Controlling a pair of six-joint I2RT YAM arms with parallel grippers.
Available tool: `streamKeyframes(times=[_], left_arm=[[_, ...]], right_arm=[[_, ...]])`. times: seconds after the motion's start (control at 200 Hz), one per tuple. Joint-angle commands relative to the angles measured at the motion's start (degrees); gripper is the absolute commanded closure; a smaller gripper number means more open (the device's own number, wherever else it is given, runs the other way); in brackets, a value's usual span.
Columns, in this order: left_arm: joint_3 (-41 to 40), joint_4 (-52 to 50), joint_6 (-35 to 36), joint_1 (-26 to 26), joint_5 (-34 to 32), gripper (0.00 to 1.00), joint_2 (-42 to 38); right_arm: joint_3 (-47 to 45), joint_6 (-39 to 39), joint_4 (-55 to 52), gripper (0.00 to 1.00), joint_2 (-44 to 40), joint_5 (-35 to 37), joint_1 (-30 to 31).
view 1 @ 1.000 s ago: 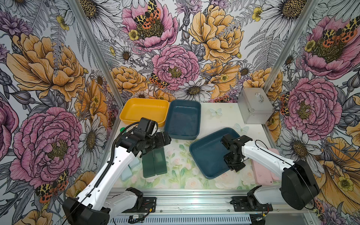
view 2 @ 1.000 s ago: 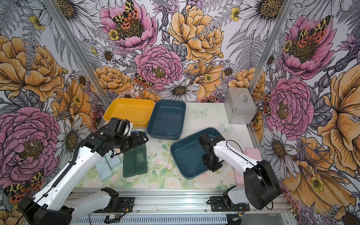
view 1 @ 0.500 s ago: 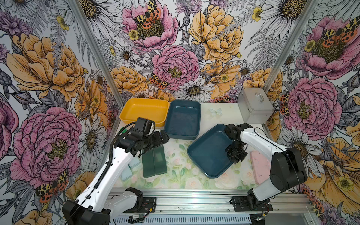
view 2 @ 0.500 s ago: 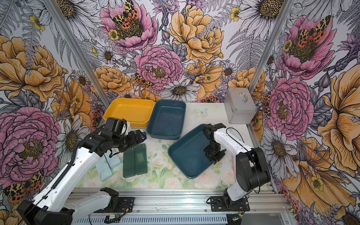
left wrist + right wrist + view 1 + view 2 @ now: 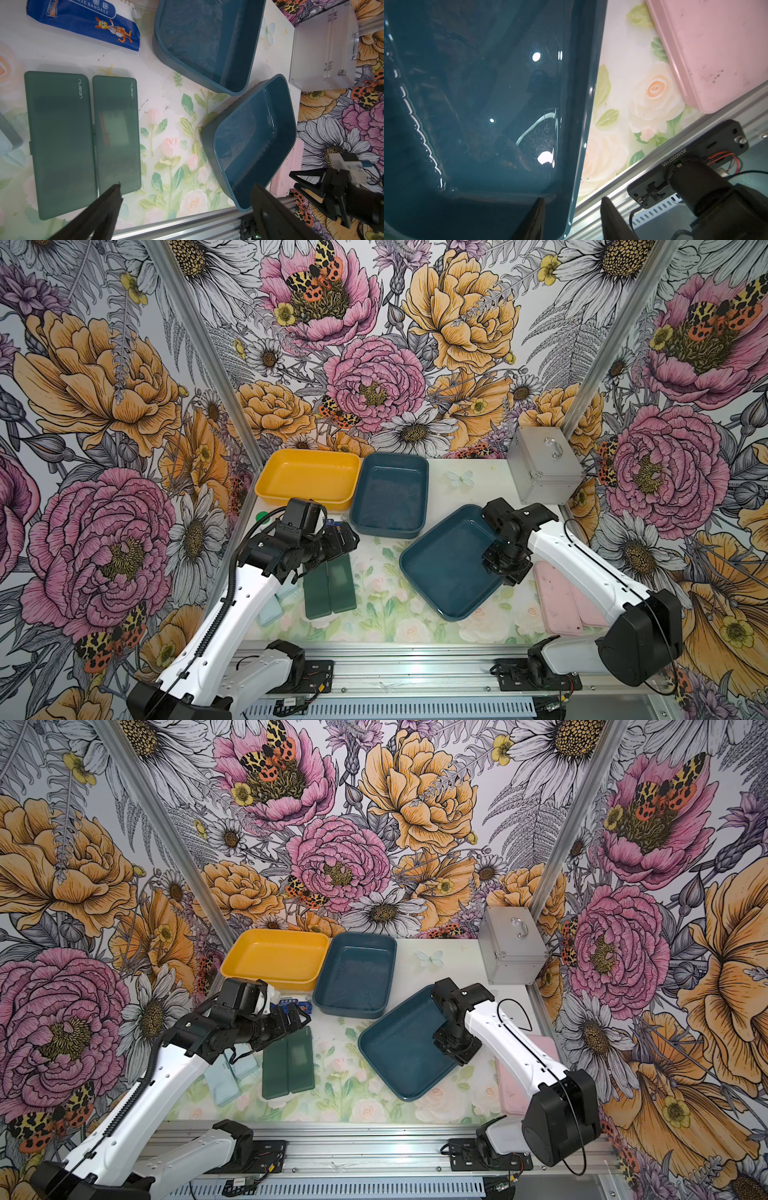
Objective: Place the pencil cases by color into the storage box
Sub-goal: Move the storage box to the center of the board.
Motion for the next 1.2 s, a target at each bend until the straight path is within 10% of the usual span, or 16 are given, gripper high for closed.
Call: streamKeyframes(times=[0.0, 0.295, 0.685, 1.196], left_arm=[[-0.89, 1.00, -1.00, -0.60, 1.44, 0.01, -0.88], [1.50, 1.00, -0.30, -2.94, 1.01, 0.01, 1.76], [4.45, -0.08, 1.03, -2.12, -0.04, 0.01, 3.11], [4.45, -1.54, 0.18, 4.76, 1.42, 0.01, 1.76]], right_arm=[[0.23, 9.11, 5.06, 0.52, -0.53, -0.19, 8.53], [13.51, -1.99, 6.83, 0.50, 14.20, 1.78, 25.82], [20.25, -33.00, 6.16, 0.44, 22.88, -3.55, 26.64], [27.16, -48.32, 5.18, 0.50, 35.13, 1.27, 26.38]])
